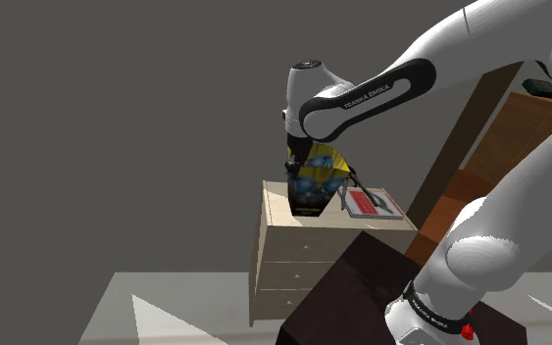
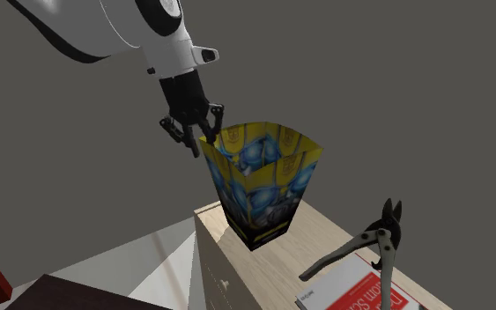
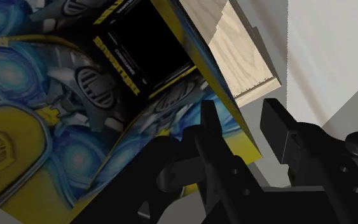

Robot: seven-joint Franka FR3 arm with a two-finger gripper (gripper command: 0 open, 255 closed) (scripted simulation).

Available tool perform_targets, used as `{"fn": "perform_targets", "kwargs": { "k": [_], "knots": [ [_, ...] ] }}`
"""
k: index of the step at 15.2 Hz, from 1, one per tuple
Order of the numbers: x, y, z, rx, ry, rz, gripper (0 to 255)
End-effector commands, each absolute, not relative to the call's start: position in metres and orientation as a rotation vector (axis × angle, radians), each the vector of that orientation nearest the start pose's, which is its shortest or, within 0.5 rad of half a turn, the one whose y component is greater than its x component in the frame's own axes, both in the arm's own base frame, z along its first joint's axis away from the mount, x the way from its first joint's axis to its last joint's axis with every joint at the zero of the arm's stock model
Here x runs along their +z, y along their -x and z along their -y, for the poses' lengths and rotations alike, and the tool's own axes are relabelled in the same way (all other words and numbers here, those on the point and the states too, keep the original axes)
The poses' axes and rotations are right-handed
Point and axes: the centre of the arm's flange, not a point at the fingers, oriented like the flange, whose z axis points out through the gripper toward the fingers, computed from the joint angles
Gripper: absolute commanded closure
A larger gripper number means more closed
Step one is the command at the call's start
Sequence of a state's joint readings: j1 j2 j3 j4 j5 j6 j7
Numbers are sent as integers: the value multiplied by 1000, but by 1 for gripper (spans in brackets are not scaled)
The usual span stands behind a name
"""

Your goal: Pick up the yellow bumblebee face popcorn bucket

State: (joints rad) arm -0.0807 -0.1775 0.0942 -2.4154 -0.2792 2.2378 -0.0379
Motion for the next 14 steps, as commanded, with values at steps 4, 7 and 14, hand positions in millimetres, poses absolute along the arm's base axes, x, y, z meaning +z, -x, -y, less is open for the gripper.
{"fn": "perform_targets", "kwargs": {
  "k": [4,7,14],
  "knots": [
    [379,-467,2,9,3356,377,255],
    [379,-467,1,9,3356,377,255],
    [411,-467,2,9,3356,377,255]
  ]
}}
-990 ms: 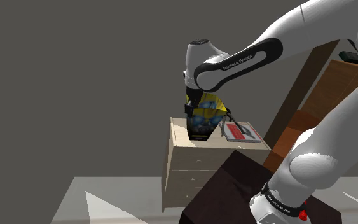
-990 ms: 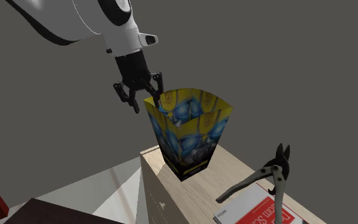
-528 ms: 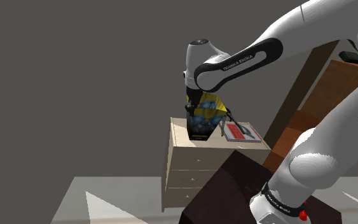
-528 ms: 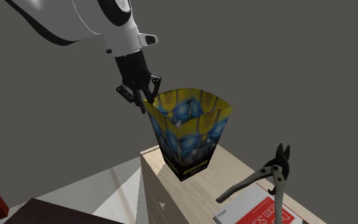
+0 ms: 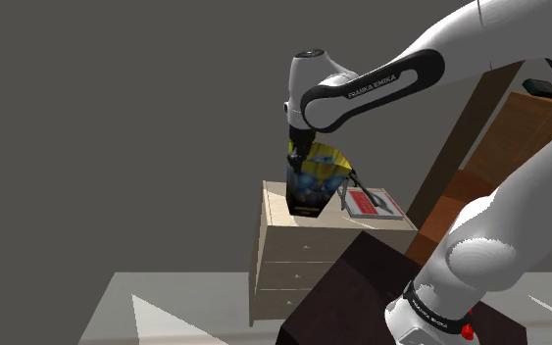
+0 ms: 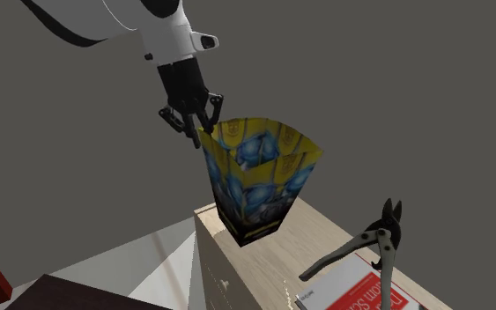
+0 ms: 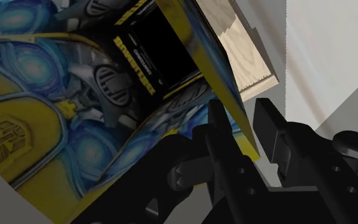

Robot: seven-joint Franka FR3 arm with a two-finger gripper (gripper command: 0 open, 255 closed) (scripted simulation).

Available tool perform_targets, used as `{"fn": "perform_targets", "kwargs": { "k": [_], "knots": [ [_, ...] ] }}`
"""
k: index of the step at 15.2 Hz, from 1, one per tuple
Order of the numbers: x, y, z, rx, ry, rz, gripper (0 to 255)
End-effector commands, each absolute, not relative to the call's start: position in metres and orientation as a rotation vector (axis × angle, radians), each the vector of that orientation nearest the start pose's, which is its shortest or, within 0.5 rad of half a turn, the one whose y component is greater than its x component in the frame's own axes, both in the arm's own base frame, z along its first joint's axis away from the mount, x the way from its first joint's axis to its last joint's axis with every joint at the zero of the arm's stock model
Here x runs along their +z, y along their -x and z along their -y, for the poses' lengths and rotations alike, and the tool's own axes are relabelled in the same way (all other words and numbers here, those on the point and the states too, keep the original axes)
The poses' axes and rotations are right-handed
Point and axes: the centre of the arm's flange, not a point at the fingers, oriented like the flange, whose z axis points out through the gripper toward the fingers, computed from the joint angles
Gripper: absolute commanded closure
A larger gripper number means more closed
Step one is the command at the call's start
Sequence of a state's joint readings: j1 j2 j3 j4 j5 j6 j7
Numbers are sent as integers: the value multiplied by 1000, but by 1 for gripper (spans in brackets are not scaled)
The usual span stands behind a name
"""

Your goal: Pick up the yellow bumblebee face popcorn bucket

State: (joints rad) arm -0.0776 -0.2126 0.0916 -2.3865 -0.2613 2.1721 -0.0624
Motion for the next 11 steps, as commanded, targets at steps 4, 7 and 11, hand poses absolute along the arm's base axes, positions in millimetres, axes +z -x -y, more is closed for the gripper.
{"fn": "perform_targets", "kwargs": {
  "k": [4,7,11],
  "knots": [
    [432,-467,2,9,3356,377,255],
    [448,-467,2,9,3356,377,255],
    [459,-467,2,9,3356,377,255]
  ]
}}
